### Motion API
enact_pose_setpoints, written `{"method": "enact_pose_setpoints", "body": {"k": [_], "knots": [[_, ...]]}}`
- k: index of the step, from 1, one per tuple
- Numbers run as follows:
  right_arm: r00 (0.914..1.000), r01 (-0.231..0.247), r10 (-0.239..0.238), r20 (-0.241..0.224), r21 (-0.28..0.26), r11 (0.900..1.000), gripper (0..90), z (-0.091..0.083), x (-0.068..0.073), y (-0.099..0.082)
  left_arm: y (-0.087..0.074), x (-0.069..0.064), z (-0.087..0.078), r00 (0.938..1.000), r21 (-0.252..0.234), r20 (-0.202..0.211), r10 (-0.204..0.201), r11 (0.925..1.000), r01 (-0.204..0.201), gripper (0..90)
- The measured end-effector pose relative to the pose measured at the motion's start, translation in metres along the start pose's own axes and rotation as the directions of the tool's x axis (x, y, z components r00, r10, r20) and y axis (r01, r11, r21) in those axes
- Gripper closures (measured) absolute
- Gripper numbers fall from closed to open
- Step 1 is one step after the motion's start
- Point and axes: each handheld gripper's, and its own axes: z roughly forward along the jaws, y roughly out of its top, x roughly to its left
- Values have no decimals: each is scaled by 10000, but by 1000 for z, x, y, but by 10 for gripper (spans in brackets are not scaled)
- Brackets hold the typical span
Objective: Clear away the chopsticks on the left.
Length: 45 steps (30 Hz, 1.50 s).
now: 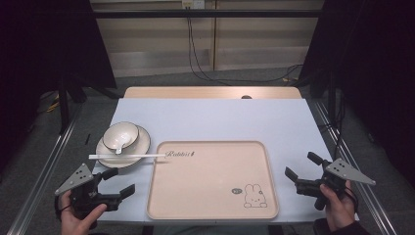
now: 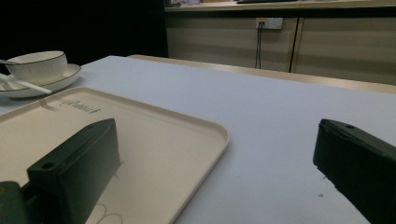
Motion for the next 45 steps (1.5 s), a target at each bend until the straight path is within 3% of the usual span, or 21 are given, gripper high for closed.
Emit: {"method": "enact_pose_setpoints", "body": {"k": [4, 7, 10, 12, 13, 19, 21, 22, 23, 26, 30, 31, 32, 34, 36, 37, 38, 39, 43, 45], "knots": [[10000, 59, -59, -11, -53, 10000, 2, 0, 0, 0, 6, 1, -4, 9976, 271, -391, 568, 9981, -558, 48], [10000, 52, -53, -55, -92, 9999, 2, 0, 1, 0, 9, 5, -7, 9925, 389, -376, 1164, 9926, -1149, 36], [9999, 75, -75, -85, -92, 9999, 2, 1, 1, 1, 14, 11, -8, 9933, 805, -161, 1141, 9904, -1125, 47], [9999, 117, -118, -89, -43, 9999, 2, 1, 1, 0, 16, 15, -9, 9919, 799, -68, 1267, 9888, -1258, 76], [9999, 135, -135, -107, -24, 9999, 2, 1, 1, 0, 17, 17, -9, 9888, 965, -142, 1486, 9845, -1466, 72], [9998, 155, -155, -101, 0, 9999, 2, 1, 1, 0, 23, 31, -8, 9844, 1161, -31, 1762, 9778, -1747, 105], [9998, 207, -207, -64, 24, 9998, 2, 2, 1, -1, 25, 39, -7, 9774, 1390, 42, 2113, 9678, -2098, 114], [9999, 161, -161, -42, 86, 9998, 2, 2, 1, -1, 26, 43, -6, 9741, 1503, -116, 2258, 9635, -2216, 117], [9999, 127, -126, -103, 116, 9999, 2, 2, 1, -1, 25, 46, -5, 9754, 1495, -44, 2206, 9645, -2175, 117], [9998, 140, -139, -108, 121, 9998, 2, 2, 1, -1, 27, 59, -2, 9697, 1855, 40, 2443, 9527, -2407, 161], [9998, 144, -143, -112, 117, 9998, 2, 2, 1, -1, 28, 71, 5, 9664, 2118, 56, 2569, 9442, -2522, 181], [9998, 175, -174, -90, 102, 9998, 2, 2, 1, -1, 30, 73, 6, 9625, 2288, 40, 2711, 9368, -2648, 178], [9998, 152, -151, -98, 109, 9998, 2, 2, 2, -1, 30, 75, 8, 9638, 2230, 135, 2662, 9388, -2624, 181], [9998, 149, -148, -100, 113, 9998, 2, 2, 2, -1, 32, 80, 9, 9604, 2413, 211, 2779, 9308, -2746, 176], [9998, 153, -151, -133, 117, 9998, 3, 2, 2, -1, 32, 84, 11, 9602, 2467, 283, 2777, 9290, -2760, 157], [9998, 145, -144, -103, 114, 9998, 2, 2, 2, -1, 33, 87, 11, 9564, 2600, 224, 2913, 9220, -2869, 160], [9998, 149, -147, -103, 113, 9998, 2, 2, 2, -1, 32, 89, 12, 9570, 2709, 205, 2893, 9198, -2838, 163], [9998, 137, -136, -118, 131, 9998, 2, 2, 2, -1, 32, 92, 13, 9535, 2734, 308, 2999, 9150, -2967, 163], [9998, 164, -162, -143, 143, 9998, 3, 2, 2, -1, 30, 102, 14, 9486, 2876, 267, 3154, 9064, -3094, 263], [9998, 163, -161, -150, 135, 9998, 2, 2, 2, -1, 30, 107, 15, 9417, 3010, 246, 3355, 8958, -3270, 352]]}}
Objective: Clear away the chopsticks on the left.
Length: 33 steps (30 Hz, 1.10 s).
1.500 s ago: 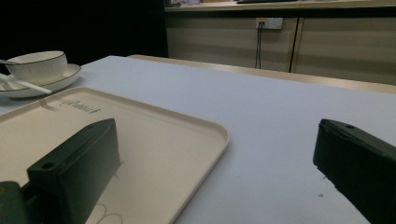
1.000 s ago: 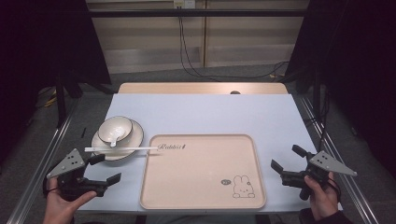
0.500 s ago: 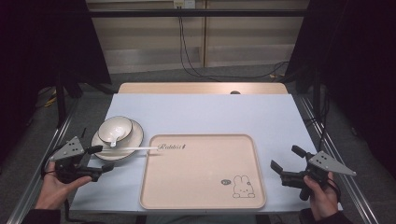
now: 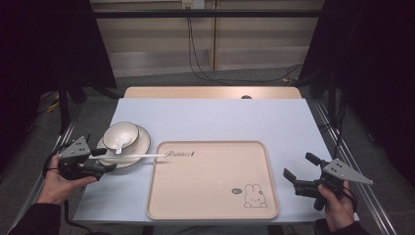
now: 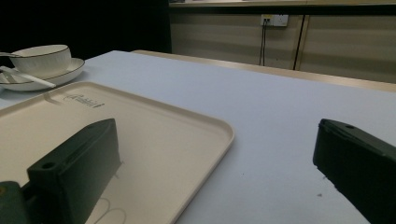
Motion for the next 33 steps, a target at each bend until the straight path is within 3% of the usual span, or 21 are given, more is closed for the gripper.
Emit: {"method": "enact_pose_setpoints", "body": {"k": [3, 10, 25, 33], "knots": [[10000, -23, 23, -7, -1, 10000, 3, 0, 0, 0, -1, 7, 4, 9998, 172, 119, 131, 9998, -133, 514], [10000, -3, 3, -1, 16, 10000, 3, 0, 0, 0, -5, 16, 8, 9992, 455, 196, 348, 9983, -357, 636], [10000, -24, 24, -79, 2, 10000, 3, 0, 0, 0, -7, 21, 15, 9977, 628, 166, 656, 9958, -665, 711], [9999, -97, 97, -55, 31, 9999, 7, 0, 0, -1, -4, 17, 17, 9941, 660, 509, 959, 9929, -992, 726]]}}
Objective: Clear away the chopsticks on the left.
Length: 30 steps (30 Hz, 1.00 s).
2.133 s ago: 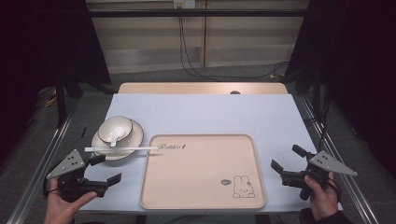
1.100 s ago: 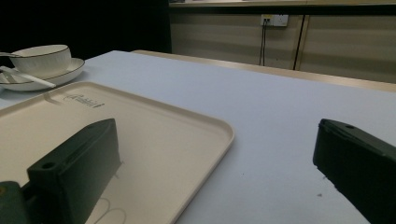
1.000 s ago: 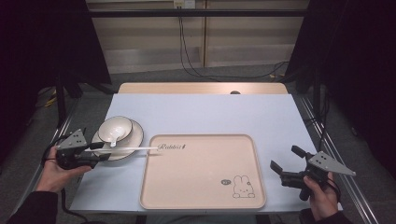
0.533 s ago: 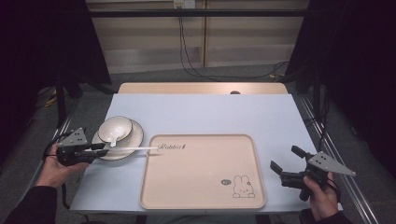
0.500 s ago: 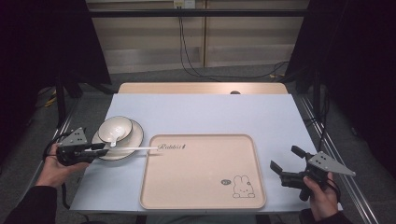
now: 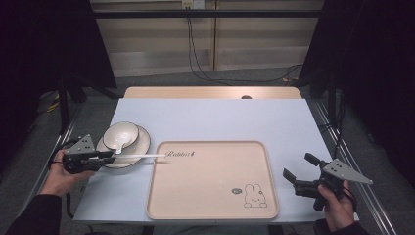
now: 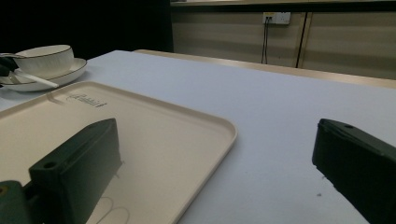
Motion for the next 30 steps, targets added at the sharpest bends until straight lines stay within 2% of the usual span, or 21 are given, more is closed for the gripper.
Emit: {"method": "enact_pose_setpoints", "body": {"k": [4, 5, 8, 12, 15, 17, 18, 22, 23, 27, 29, 30], "knots": [[10000, -17, 17, 17, 15, 10000, 7, 0, 0, 0, 3, -3, 2, 9996, 112, -8, 270, 9996, -270, 727], [10000, -8, 8, 13, 21, 10000, 7, 0, 0, 0, 3, -2, 1, 9997, -8, 71, 253, 9997, -253, 726], [10000, -13, 13, -46, 38, 10000, 7, 0, 0, 0, 5, 1, -7, 9997, -271, -177, 170, 9995, -175, 723], [10000, 8, -8, -14, -3, 10000, 9, 0, -1, 0, 2, 5, -9, 9998, -134, -159, 140, 9998, -142, 703], [10000, -5, 5, -53, 4, 10000, 9, 0, 0, 0, -1, 4, -5, 9995, -93, -131, 282, 9996, -283, 686], [10000, 6, -6, -83, -2, 10000, 9, 0, 0, 0, -2, 4, -4, 9990, 99, -152, 425, 9991, -424, 682], [10000, -32, 32, -81, 3, 10000, 9, 0, 1, 0, -2, 3, -2, 9994, -37, -109, 325, 9995, -325, 682], [10000, -20, 20, -69, 1, 10000, 9, 0, 0, 0, -2, 2, 0, 9979, 39, -24, 648, 9979, -648, 660], [10000, 23, -23, -66, 6, 10000, 11, 0, 0, 0, -1, 2, 0, 9977, 133, 14, 671, 9977, -671, 661], [10000, -25, 24, -52, -15, 10000, 12, 0, 0, 0, -1, 1, 1, 9977, -24, 69, 675, 9977, -675, 666], [10000, -50, 50, -52, -27, 10000, 12, 0, 0, 0, 0, 1, 1, 9965, 91, 54, 839, 9964, -840, 666], [10000, -38, 38, -79, 2, 10000, 12, 0, 0, 0, 0, 1, -1, 9957, 247, -83, 919, 9955, -917, 668]]}}
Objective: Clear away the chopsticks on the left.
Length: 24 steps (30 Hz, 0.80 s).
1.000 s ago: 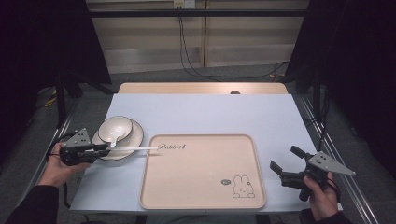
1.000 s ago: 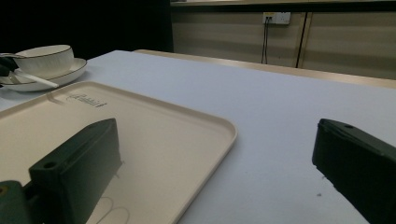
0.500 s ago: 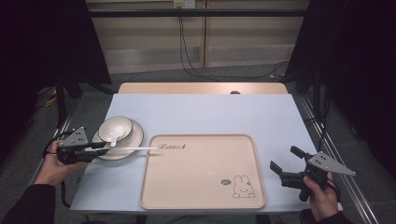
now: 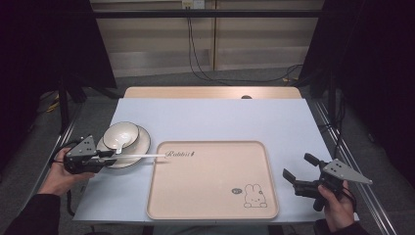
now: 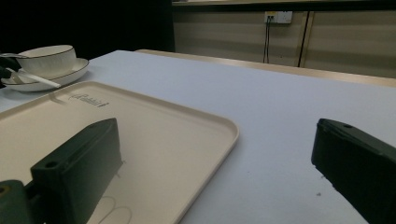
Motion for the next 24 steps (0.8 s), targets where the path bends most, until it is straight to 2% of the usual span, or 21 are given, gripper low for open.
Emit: {"method": "enact_pose_setpoints", "body": {"k": [1, 3, 4, 7, 11, 14, 16, 19, 22, 24], "knots": [[10000, -2, 2, -11, 8, 10000, 12, 0, 0, 0, 0, 1, -2, 9999, 36, -88, 64, 10000, -64, 670], [10000, -15, 15, 27, -15, 10000, 12, 0, 0, 0, -2, 2, -3, 9999, 24, -53, -162, 9999, 162, 648], [10000, 15, -15, -13, -8, 10000, 12, 0, -1, 0, -4, 2, -3, 9999, 227, -79, -79, 9997, 81, 643], [10000, -55, 55, -18, 15, 10000, 14, 0, 0, 0, -8, 1, -1, 9999, 63, -70, -150, 9999, 151, 632], [10000, -49, 49, 0, -20, 10000, 13, 0, 0, 0, -8, -1, 3, 9997, 81, -25, -244, 9997, 244, 664], [9999, -112, 112, 13, -45, 9999, 14, 0, 0, 0, -3, -1, 6, 9999, 262, 118, -2, 9997, -1, 678], [9997, -260, 261, 33, -69, 9996, 14, 0, 0, 0, 0, -4, 9, 9997, 267, 253, -1, 9996, -6, 680], [10000, -41, 41, -42, 31, 10000, 14, 0, 0, 0, 5, -5, 15, 9989, 448, 442, 135, 9989, -155, 690], [9999, -134, 134, -3, 6, 9999, 14, 0, 0, 0, 10, -6, 20, 9967, 662, 780, 220, 9974, -272, 728], [9999, -163, 163, 10, -28, 9999, 13, 0, 0, 0, 13, -7, 24, 9963, 782, 812, 288, 9963, -351, 740]]}}
